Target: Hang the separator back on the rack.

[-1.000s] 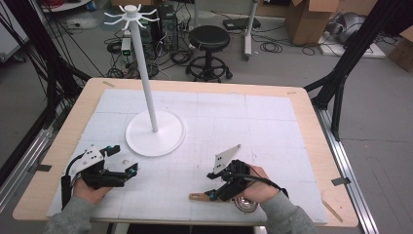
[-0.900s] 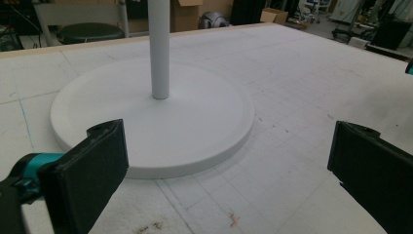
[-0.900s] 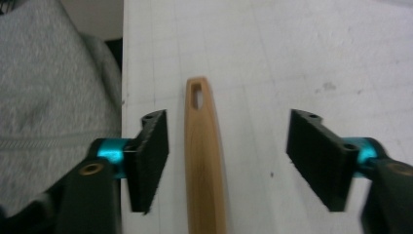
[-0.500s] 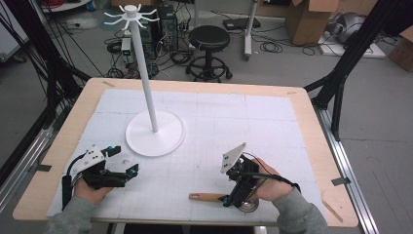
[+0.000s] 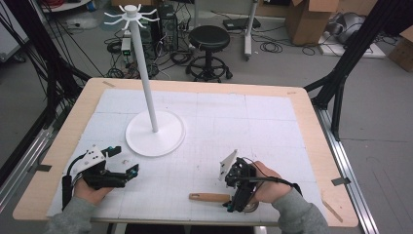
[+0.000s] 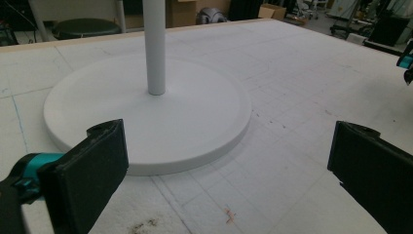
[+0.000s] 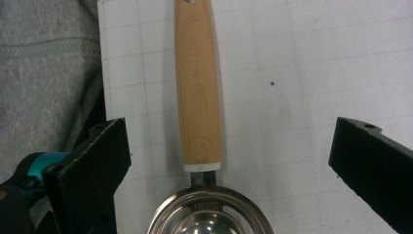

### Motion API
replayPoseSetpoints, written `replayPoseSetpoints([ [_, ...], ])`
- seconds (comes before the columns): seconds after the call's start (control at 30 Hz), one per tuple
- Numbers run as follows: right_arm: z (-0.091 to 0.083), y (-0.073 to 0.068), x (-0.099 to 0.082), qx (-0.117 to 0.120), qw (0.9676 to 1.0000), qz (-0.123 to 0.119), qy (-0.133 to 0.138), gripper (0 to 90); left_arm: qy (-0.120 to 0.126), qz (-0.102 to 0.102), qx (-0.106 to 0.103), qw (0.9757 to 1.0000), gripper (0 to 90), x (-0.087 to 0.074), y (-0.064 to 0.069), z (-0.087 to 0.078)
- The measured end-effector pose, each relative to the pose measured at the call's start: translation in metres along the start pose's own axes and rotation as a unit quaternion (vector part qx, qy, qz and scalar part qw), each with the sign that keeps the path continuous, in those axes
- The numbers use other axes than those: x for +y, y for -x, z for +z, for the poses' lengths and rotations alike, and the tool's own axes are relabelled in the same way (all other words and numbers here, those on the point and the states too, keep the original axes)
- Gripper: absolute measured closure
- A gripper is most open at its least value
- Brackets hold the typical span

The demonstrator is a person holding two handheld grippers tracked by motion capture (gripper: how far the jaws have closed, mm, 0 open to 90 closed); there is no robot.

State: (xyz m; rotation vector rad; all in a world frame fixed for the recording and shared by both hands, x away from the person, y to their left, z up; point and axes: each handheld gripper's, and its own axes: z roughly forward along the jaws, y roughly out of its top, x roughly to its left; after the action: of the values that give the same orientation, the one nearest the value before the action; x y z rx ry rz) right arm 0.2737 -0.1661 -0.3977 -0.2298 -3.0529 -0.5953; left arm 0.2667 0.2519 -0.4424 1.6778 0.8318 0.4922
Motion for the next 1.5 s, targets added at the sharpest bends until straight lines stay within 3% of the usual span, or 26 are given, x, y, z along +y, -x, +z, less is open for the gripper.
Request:
replayPoseSetpoints([
  [0.47,0.011,0.001,-0.002,0.008,0.9987,0.009,-0.049,5.6,0.0,0.001,-0.001,1.0,1.8,0.0,0.0,0.001],
  [0.6,0.012,0.002,-0.002,0.013,0.9983,0.013,-0.055,14.8,-0.002,0.001,0.001,1.0,1.8,0.0,0.0,0.001],
  [0.77,0.013,0.0,-0.002,0.022,0.9978,0.015,-0.062,19.1,-0.002,0.003,0.002,1.0,1.8,0.0,0.001,0.001],
  [1.13,0.013,-0.007,-0.001,-0.001,0.9957,0.007,-0.093,40.7,-0.003,0.01,0.0,0.9999,1.8,0.001,0.005,0.0],
  [1.37,0.013,-0.008,-0.002,-0.003,0.9958,-0.001,-0.091,43.6,-0.004,0.01,0.001,0.9999,1.8,0.001,0.005,0.0],
  [1.5,0.014,-0.011,0.0,-0.015,0.9943,-0.006,-0.105,44.3,-0.006,0.012,0.001,0.9999,1.8,0.001,0.005,0.0],
])
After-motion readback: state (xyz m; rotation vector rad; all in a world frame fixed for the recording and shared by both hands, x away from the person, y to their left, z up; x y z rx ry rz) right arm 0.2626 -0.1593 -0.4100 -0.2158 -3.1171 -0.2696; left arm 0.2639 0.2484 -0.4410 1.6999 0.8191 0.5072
